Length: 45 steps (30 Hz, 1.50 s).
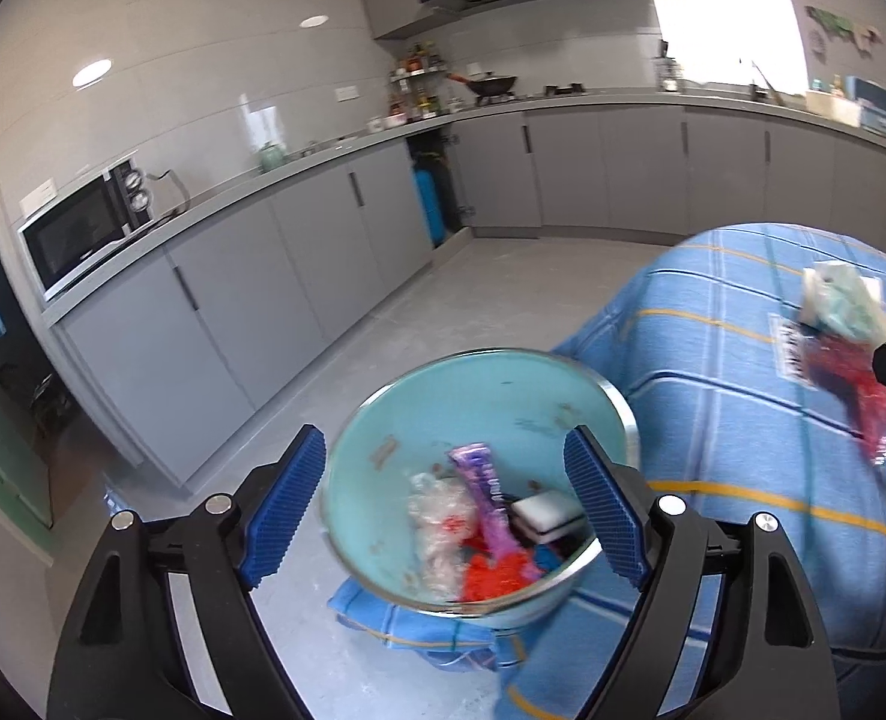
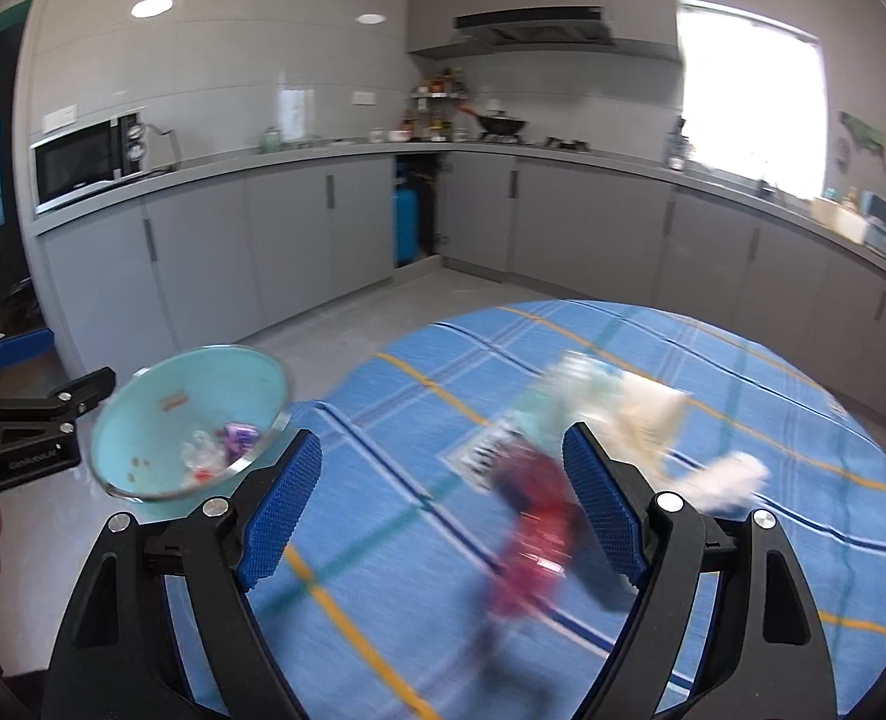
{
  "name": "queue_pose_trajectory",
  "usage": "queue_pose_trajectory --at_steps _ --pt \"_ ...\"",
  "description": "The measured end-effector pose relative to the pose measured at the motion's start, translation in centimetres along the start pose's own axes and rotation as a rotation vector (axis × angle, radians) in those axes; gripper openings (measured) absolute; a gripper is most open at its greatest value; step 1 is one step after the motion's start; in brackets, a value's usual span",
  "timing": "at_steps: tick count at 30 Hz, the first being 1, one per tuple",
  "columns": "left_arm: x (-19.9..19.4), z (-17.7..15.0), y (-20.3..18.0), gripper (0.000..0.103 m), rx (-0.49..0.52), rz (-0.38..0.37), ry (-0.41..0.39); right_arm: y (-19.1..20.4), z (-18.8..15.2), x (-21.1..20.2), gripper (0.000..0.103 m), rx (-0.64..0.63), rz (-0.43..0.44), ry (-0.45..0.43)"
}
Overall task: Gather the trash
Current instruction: 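Move both open tools back over the trash on the table, then grasp the clear banded bag with the right tool while the left tool grasps the red bag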
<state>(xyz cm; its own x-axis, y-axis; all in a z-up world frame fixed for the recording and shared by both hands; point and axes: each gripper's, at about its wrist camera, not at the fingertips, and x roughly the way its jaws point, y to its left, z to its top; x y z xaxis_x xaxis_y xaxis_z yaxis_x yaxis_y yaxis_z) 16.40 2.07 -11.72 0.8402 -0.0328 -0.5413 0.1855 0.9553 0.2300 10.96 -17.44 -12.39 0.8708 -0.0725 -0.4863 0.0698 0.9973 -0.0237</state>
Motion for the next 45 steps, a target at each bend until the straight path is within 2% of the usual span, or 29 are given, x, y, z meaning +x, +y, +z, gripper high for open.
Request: queue_pose_trajectory --at_steps 6,11,16,23,32,34,36,37,38,39,42,45 --pt "-1.0 1.2 -4.9 0.082 0.053 -0.086 -0.032 -5.1 -1.6 -1.9 0.082 0.058 -0.147 0.018" --pt "-2.0 2.1 -9.5 0.083 0.101 -0.156 -0.063 -9.2 -3.2 -3.4 0.082 0.117 -0.229 0.034" --pt "-2.6 2.9 -14.2 0.083 0.148 -0.231 -0.077 -11.5 -5.0 -4.8 0.082 0.148 -0.301 0.053" --pt "-2.7 2.6 -19.8 0.084 0.218 -0.291 -0.071 -13.9 -6.6 -5.6 0.082 0.205 -0.322 0.062" --pt "-1.0 1.6 -23.4 0.082 0.269 -0.328 -0.010 -15.0 -6.8 -5.6 0.082 0.225 -0.315 0.075" --pt "-0.6 1.5 -23.6 0.071 0.277 -0.353 0.009 -14.9 -6.9 -5.5 0.083 0.224 -0.313 0.078" --pt "-0.3 1.2 -23.7 0.050 0.285 -0.388 0.038 -14.8 -6.8 -5.4 0.083 0.222 -0.313 0.080" --pt "-0.1 1.1 -23.7 0.046 0.282 -0.405 0.047 -14.7 -6.8 -5.4 0.083 0.222 -0.310 0.081" --pt "-0.1 1.0 -23.6 0.031 0.284 -0.425 0.056 -14.7 -6.8 -5.3 0.083 0.222 -0.307 0.081" --pt "-0.1 0.9 -23.5 0.025 0.291 -0.439 0.060 -14.6 -6.8 -5.3 0.083 0.220 -0.304 0.082" --pt "-0.3 0.7 -23.1 0.020 0.301 -0.448 0.054 -14.0 -6.4 -5.0 0.083 0.209 -0.292 0.083" --pt "-1.0 0.6 -21.9 0.020 0.308 -0.422 0.027 -13.2 -6.0 -4.5 0.083 0.189 -0.262 0.087"
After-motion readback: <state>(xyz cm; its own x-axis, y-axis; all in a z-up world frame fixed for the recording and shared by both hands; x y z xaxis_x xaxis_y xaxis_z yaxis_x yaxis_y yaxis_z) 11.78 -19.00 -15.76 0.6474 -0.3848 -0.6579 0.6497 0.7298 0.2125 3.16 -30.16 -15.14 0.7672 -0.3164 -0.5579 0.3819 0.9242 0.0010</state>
